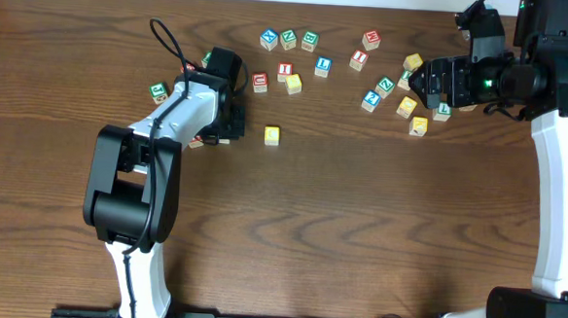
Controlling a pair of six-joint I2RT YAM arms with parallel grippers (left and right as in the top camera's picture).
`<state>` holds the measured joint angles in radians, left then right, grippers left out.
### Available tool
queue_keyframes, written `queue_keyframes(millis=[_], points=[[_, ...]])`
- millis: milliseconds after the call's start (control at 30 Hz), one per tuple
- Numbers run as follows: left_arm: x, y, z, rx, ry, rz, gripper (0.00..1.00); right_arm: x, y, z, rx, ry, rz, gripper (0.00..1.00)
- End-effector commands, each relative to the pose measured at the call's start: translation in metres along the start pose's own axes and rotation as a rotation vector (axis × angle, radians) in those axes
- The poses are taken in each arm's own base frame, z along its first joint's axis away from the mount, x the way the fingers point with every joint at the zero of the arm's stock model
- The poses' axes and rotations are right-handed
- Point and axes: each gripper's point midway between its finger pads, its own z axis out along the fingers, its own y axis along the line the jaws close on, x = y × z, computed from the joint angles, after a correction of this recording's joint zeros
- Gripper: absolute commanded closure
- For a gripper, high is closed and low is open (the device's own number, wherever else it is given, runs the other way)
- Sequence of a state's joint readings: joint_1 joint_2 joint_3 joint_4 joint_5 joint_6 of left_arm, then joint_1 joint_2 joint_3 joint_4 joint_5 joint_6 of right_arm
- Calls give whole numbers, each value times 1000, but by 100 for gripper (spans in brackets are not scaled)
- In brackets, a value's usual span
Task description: Spell out CORL
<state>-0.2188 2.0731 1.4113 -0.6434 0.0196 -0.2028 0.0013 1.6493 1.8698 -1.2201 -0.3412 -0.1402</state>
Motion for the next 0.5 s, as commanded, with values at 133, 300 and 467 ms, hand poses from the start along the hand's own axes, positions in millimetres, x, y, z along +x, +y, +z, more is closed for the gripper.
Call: queue_keyframes(millis=[133,300,467], points=[[4,3,-2,-11,5,11,70,2,2,4,-7,12,-13,1],[-4,1,-19,1,-38,10,70,2,2,4,-7,12,-13,1],[-19,-3,-49,25,-117,-14,70,2,2,4,-7,12,-13,1]])
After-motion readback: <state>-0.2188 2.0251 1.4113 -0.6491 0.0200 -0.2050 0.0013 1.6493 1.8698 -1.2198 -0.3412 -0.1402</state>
